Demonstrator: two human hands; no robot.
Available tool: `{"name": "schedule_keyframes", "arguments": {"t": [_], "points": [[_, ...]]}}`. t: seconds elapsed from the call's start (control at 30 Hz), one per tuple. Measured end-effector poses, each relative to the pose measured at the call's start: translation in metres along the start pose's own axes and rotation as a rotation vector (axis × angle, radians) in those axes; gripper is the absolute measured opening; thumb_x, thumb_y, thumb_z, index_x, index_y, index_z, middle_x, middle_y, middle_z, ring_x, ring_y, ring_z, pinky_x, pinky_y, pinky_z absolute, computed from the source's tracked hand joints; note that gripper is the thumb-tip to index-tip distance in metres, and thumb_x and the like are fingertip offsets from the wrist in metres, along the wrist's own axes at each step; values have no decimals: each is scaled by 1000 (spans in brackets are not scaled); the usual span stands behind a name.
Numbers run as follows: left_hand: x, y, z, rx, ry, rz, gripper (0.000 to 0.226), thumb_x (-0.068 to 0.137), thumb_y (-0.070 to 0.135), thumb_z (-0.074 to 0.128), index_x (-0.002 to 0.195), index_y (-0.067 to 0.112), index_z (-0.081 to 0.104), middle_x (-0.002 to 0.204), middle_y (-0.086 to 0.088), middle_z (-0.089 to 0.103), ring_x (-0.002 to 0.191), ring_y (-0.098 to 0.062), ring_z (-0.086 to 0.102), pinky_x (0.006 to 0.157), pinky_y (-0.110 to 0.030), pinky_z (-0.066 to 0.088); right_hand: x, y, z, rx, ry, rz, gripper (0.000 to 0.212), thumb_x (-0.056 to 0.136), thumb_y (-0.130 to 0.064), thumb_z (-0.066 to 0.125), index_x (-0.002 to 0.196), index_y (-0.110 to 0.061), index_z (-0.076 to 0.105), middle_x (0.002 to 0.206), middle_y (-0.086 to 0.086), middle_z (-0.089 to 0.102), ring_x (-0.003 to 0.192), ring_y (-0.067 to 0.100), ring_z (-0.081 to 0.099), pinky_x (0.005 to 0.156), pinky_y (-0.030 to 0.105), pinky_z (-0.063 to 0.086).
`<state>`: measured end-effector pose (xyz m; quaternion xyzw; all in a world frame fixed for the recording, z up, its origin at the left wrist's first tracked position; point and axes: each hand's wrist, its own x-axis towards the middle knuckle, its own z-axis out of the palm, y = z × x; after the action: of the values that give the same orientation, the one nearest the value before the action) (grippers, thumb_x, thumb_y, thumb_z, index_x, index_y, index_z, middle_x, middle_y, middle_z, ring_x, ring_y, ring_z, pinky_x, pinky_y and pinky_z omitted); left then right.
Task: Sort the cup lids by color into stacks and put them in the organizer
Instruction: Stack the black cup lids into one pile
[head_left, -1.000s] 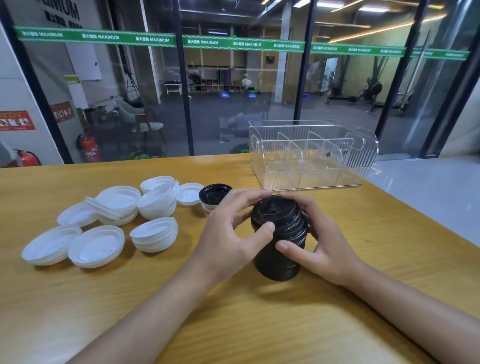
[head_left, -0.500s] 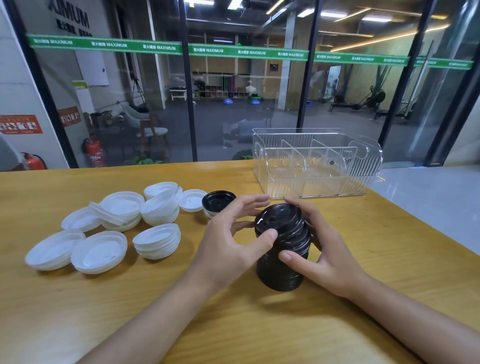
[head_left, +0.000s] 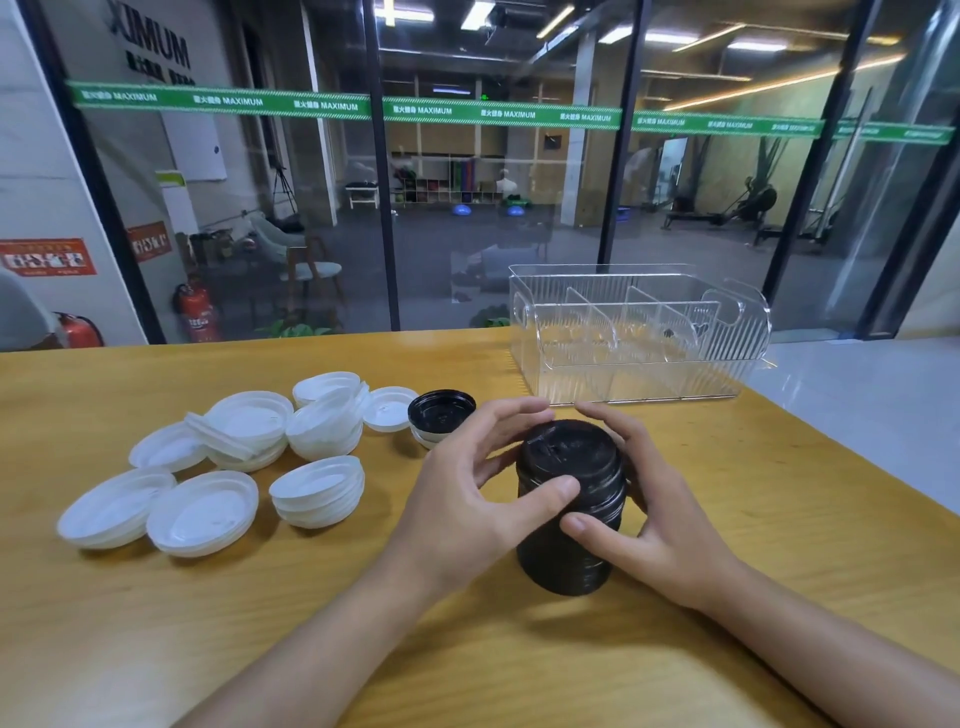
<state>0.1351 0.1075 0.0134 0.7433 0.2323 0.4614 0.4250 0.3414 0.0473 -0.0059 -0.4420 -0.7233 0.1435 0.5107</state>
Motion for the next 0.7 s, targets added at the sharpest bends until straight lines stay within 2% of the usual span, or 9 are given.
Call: {"name": "schedule_keyframes", "arguments": {"t": [0.17, 0.27, 0.43, 0.63, 0.7], "points": [[-2, 2, -3, 29, -75, 1, 56, 87, 16, 78, 138, 29, 60, 140, 14, 68, 138, -7, 58, 115, -41, 48, 1, 0, 0, 5, -3, -9, 73, 88, -34, 82, 151, -28, 45, 138, -11, 67, 124, 17, 68, 101, 28, 55], [-2, 0, -4, 30, -88, 0, 58, 87, 16, 78, 140, 30, 59, 140, 13, 67, 137, -7, 58, 116, -37, 47, 1, 2, -2, -1, -12, 2, 73, 85, -42, 82, 149, -30, 50, 141, -10, 65, 129, 17, 66, 103, 32, 55], [-1, -3, -6, 22, -102, -21, 62, 83, 14, 79, 140, 30, 58, 137, 15, 69, 133, -6, 61, 114, -32, 49, 1, 0, -3, 18, -22, 19, 73, 82, -60, 81, 145, -35, 54, 141, -11, 66, 129, 15, 66, 102, 29, 55], [-2, -7, -5, 8, -138, -50, 64, 86, 18, 79, 144, 27, 52, 143, 17, 65, 136, -7, 59, 118, -41, 45, -1, 0, -1, -1, 10, 27, 69, 83, -54, 83, 142, -27, 59, 136, -9, 69, 126, 16, 68, 98, 31, 57], [-3, -9, -7, 20, -157, -52, 65, 87, 24, 79, 145, 31, 50, 143, 20, 64, 137, -5, 58, 118, -40, 43, -1, 0, 0, 4, 7, 31, 68, 84, -55, 82, 142, -28, 59, 135, -9, 69, 125, 16, 68, 98, 29, 57]]}}
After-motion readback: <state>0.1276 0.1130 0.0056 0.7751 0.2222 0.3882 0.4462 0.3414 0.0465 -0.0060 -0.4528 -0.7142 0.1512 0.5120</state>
